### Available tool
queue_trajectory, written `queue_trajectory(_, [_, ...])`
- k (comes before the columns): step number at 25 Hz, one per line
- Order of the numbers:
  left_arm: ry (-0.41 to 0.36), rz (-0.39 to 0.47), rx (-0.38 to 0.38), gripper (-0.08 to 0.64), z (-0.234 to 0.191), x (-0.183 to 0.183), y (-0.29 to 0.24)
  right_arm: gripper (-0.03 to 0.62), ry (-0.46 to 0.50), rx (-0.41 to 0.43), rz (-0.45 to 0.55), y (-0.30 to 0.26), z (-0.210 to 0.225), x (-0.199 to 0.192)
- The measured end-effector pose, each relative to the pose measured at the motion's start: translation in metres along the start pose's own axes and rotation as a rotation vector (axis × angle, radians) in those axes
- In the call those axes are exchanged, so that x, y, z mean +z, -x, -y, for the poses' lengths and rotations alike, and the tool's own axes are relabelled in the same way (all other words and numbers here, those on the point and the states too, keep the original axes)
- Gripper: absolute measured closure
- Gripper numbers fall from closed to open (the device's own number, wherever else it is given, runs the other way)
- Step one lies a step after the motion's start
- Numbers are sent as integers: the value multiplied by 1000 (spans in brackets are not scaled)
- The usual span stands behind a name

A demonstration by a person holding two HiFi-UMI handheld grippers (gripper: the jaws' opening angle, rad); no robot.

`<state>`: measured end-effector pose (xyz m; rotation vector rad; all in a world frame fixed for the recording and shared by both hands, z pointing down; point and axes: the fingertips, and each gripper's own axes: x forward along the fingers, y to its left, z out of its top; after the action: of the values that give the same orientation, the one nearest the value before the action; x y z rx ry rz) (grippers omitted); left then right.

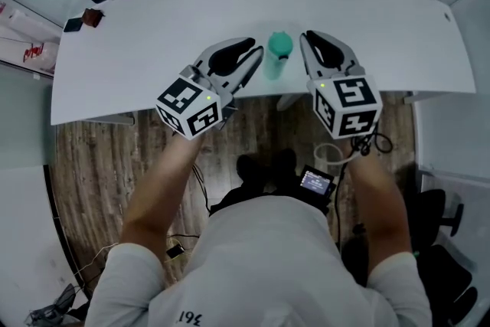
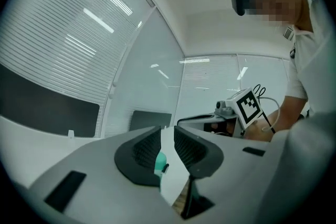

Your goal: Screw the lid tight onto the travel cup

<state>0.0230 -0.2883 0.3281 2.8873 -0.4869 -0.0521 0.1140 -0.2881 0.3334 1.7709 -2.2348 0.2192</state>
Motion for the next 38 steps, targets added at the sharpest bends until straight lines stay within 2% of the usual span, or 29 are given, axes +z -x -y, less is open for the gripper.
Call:
queue_trajectory(8, [41, 32, -7, 499, 12, 14, 23, 555, -14, -25, -3, 18, -9, 1])
queue_trajectory(24, [70, 41, -14, 502, 36, 31, 70, 561, -37, -37, 6, 47, -36, 8])
queue_trajectory(35, [107, 54, -16, 502, 57, 36, 88, 563, -32, -4, 24, 73, -44, 14])
queue_trajectory(38, [119, 50, 3, 502, 68, 32, 89, 563, -38, 11, 15, 83, -41, 8])
